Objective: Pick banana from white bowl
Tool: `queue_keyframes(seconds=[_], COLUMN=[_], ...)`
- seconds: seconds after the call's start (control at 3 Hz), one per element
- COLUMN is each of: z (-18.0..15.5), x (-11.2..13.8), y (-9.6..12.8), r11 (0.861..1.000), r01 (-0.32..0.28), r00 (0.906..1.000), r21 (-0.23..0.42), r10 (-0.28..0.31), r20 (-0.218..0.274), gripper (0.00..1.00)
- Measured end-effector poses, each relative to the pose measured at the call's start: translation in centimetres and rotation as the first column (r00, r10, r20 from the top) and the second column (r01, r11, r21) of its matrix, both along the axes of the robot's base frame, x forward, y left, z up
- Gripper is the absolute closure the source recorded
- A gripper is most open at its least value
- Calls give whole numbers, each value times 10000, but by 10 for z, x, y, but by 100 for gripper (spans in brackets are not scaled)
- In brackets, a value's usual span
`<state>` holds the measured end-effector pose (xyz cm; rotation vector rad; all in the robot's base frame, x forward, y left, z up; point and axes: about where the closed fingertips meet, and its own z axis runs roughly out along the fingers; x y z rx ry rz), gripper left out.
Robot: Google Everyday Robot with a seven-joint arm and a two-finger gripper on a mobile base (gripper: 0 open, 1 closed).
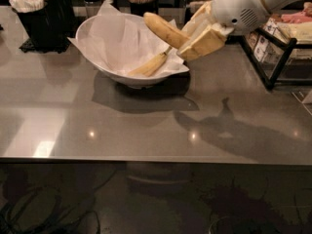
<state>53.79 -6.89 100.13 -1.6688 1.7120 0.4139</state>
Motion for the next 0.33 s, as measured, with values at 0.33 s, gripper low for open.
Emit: queue_keyframes(seconds=[0.33], z=[-17], x=[-12], y=[-32], r11=[9959], r01=[902], r00=[9959], r21=[-18], r10=[-902], r20=[-119], gripper=[100])
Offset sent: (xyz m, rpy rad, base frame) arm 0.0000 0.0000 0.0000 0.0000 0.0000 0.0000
